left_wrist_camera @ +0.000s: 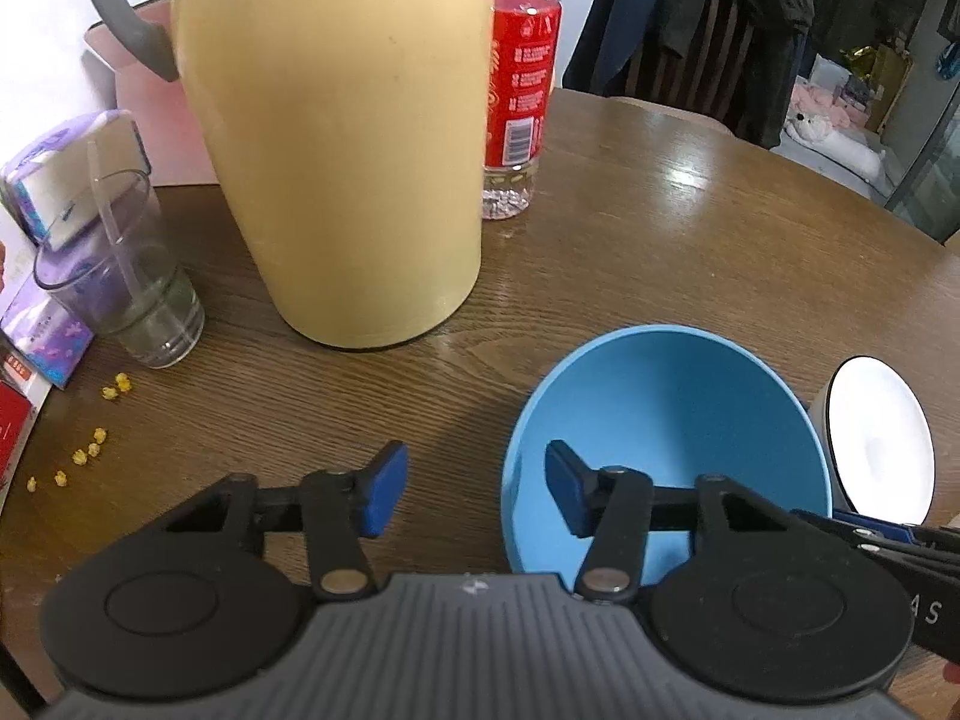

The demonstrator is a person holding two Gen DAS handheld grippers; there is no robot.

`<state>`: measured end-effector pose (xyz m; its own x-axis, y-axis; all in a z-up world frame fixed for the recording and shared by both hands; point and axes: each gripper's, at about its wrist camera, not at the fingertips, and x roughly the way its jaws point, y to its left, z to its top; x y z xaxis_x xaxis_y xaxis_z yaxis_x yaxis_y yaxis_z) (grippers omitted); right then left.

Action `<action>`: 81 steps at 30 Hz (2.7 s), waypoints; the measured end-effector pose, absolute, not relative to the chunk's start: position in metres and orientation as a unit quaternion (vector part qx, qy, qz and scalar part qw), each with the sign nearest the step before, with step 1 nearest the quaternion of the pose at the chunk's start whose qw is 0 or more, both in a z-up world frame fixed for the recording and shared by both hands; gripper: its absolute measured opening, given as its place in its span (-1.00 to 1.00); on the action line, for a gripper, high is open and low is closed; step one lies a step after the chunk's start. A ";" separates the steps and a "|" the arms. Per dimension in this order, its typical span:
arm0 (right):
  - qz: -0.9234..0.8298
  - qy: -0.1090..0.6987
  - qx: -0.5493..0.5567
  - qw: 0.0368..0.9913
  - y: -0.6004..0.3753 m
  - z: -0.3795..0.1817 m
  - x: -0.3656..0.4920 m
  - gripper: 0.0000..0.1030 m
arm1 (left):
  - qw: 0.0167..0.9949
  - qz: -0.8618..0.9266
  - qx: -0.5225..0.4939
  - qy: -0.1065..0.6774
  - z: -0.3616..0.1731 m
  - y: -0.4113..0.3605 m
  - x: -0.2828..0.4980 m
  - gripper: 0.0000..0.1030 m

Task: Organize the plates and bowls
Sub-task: 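Lower both open grippers onto the blue bowl rim, then close both grippers on the blue bowl rim, then lift and carry the blue bowl with both grippers beside the plate stack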

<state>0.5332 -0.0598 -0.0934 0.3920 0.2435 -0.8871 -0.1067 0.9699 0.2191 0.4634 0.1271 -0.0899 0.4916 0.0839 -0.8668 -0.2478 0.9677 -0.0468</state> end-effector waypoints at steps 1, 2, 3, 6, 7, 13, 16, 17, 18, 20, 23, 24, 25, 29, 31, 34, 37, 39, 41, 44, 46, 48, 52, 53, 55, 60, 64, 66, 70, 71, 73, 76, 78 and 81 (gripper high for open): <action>0.105 0.542 0.064 0.831 -0.060 -0.094 0.534 -0.51 | 0.859 0.095 -0.083 0.497 -0.091 0.127 0.465 -0.13; 0.105 0.543 0.064 0.831 -0.059 -0.096 0.535 -0.55 | 0.858 0.092 -0.085 0.498 -0.092 0.127 0.466 -0.24; 0.105 0.543 0.065 0.830 -0.059 -0.096 0.535 -0.58 | 0.857 0.091 -0.086 0.500 -0.094 0.127 0.466 -0.29; 0.107 0.545 0.066 0.829 -0.058 -0.098 0.536 -0.64 | 0.855 0.086 -0.090 0.503 -0.097 0.126 0.468 -0.40; 0.108 0.546 0.067 0.828 -0.058 -0.098 0.535 -0.65 | 0.855 0.085 -0.091 0.504 -0.098 0.126 0.469 -0.42; 0.112 0.547 0.070 0.827 -0.054 -0.100 0.536 -0.78 | 0.852 0.079 -0.097 0.508 -0.102 0.127 0.469 -0.65; 0.112 0.545 0.069 0.828 -0.052 -0.101 0.537 -0.80 | 0.853 0.073 -0.099 0.507 -0.102 0.126 0.469 -0.81; 0.112 0.545 0.070 0.828 -0.051 -0.101 0.537 -0.80 | 0.854 0.071 -0.098 0.506 -0.102 0.125 0.469 -0.82; 0.113 0.544 0.070 0.828 -0.051 -0.101 0.537 -0.80 | 0.855 0.070 -0.096 0.505 -0.102 0.125 0.469 -0.82; 0.112 0.543 0.068 0.829 -0.051 -0.101 0.536 -0.81 | 0.855 0.069 -0.096 0.505 -0.102 0.125 0.469 -0.83; 0.112 0.543 0.065 0.830 -0.050 -0.101 0.536 -0.81 | 0.856 0.066 -0.096 0.504 -0.102 0.125 0.468 -0.83; 0.112 0.543 0.065 0.830 -0.050 -0.101 0.536 -0.81 | 0.856 0.065 -0.095 0.504 -0.102 0.125 0.468 -0.83; 0.111 0.543 0.063 0.830 -0.050 -0.101 0.535 -0.81 | 0.857 0.063 -0.095 0.503 -0.102 0.125 0.468 -0.83; 0.107 0.542 0.058 0.831 -0.049 -0.100 0.535 -0.81 | 0.858 0.055 -0.093 0.502 -0.101 0.124 0.465 -0.83; 0.107 0.540 0.057 0.833 -0.048 -0.099 0.535 -0.81 | 0.859 0.054 -0.092 0.501 -0.099 0.124 0.464 -0.83; 0.107 0.539 0.055 0.834 -0.047 -0.097 0.533 -0.81 | 0.860 0.053 -0.091 0.500 -0.096 0.124 0.462 -0.83; 0.108 0.539 0.054 0.834 -0.047 -0.095 0.529 -0.81 | 0.860 0.052 -0.087 0.499 -0.092 0.123 0.459 -0.83; 0.108 0.539 0.052 0.834 -0.046 -0.092 0.527 -0.81 | 0.862 0.050 -0.084 0.498 -0.088 0.122 0.454 -0.83; 0.108 0.538 0.052 0.834 -0.047 -0.089 0.523 -0.81 | 0.863 0.049 -0.082 0.496 -0.083 0.120 0.450 -0.83; 0.109 0.536 0.050 0.836 -0.047 -0.082 0.515 -0.81 | 0.864 0.049 -0.079 0.494 -0.078 0.118 0.442 -0.83; 0.109 0.534 0.048 0.837 -0.048 -0.078 0.510 -0.81 | 0.865 0.048 -0.079 0.493 -0.075 0.116 0.437 -0.83; 0.108 0.533 0.048 0.838 -0.050 -0.075 0.503 -0.81 | 0.866 0.045 -0.077 0.492 -0.072 0.113 0.431 -0.83; 0.103 0.528 0.050 0.841 -0.056 -0.069 0.492 -0.81 | 0.869 0.039 -0.073 0.488 -0.065 0.104 0.421 -0.83; 0.101 0.526 0.051 0.843 -0.059 -0.067 0.488 -0.81 | 0.870 0.037 -0.071 0.487 -0.063 0.101 0.419 -0.83; 0.096 0.523 0.053 0.845 -0.065 -0.063 0.481 -0.81 | 0.872 0.031 -0.068 0.484 -0.060 0.094 0.414 -0.83; 0.081 0.517 0.059 0.850 -0.085 -0.055 0.462 -0.81 | 0.876 0.015 -0.058 0.479 -0.050 0.073 0.400 -0.83; 0.073 0.514 0.064 0.852 -0.101 -0.049 0.445 -0.81 | 0.878 0.004 -0.054 0.475 -0.043 0.055 0.386 -0.83; 0.068 0.512 0.065 0.854 -0.110 -0.046 0.436 -0.81 | 0.879 -0.002 -0.050 0.474 -0.041 0.046 0.380 -0.83; 0.057 0.510 0.070 0.855 -0.128 -0.043 0.419 -0.81 | 0.879 -0.014 -0.041 0.475 -0.039 0.026 0.367 -0.83; 0.055 0.510 0.071 0.856 -0.133 -0.042 0.415 -0.81 | 0.879 -0.017 -0.039 0.475 -0.039 0.022 0.364 -0.83; 0.050 0.510 0.073 0.856 -0.141 -0.042 0.408 -0.81 | 0.879 -0.022 -0.035 0.475 -0.038 0.012 0.358 -0.83; 0.042 0.510 0.077 0.856 -0.153 -0.041 0.396 -0.81 | 0.878 -0.032 -0.032 0.476 -0.037 -0.001 0.350 -0.82; 0.037 0.510 0.079 0.856 -0.161 -0.041 0.389 -0.81 | 0.878 -0.037 -0.028 0.476 -0.037 -0.009 0.345 -0.83; 0.029 0.512 0.082 0.855 -0.172 -0.042 0.380 -0.81 | 0.878 -0.045 -0.023 0.477 -0.038 -0.022 0.338 -0.83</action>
<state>0.3796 -0.1720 -0.0419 0.4750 0.1344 -0.8697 0.0337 0.9848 0.1706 0.3376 -0.0217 -0.0377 0.5411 -0.1008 -0.8349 0.0573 0.9949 -0.0830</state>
